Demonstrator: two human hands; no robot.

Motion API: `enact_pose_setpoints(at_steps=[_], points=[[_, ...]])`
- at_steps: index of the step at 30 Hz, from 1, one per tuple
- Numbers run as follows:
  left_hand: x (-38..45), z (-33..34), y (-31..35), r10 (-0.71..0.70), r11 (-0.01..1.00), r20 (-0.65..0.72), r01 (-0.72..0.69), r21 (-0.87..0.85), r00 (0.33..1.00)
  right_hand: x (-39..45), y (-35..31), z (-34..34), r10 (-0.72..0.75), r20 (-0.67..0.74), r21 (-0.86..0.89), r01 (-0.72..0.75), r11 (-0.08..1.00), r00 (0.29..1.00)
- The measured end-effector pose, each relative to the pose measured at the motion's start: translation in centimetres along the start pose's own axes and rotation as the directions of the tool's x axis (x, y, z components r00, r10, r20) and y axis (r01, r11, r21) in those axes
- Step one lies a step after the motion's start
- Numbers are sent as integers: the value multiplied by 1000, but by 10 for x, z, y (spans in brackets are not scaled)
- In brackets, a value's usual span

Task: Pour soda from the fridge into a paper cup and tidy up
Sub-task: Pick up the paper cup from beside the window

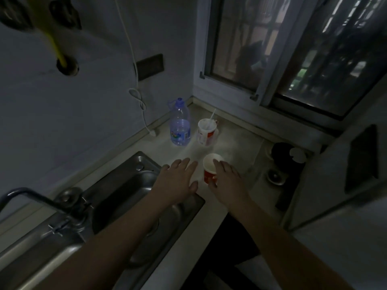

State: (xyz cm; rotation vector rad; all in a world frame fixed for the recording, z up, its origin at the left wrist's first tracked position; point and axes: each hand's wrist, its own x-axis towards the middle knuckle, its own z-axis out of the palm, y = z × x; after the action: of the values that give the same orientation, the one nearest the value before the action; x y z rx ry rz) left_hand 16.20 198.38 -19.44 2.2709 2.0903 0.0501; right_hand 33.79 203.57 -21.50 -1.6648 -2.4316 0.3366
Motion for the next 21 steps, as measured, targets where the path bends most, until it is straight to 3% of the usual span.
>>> enact_pose_setpoints(at_steps=[11,21], points=[[33,39,-4,-146,978,112,160,-133,983,83,27,55,84,121,58,-91,994,989],[38,54,-4,-199,935,210,250,-253,957,92,37,67,66,11,132,-67,989,998]])
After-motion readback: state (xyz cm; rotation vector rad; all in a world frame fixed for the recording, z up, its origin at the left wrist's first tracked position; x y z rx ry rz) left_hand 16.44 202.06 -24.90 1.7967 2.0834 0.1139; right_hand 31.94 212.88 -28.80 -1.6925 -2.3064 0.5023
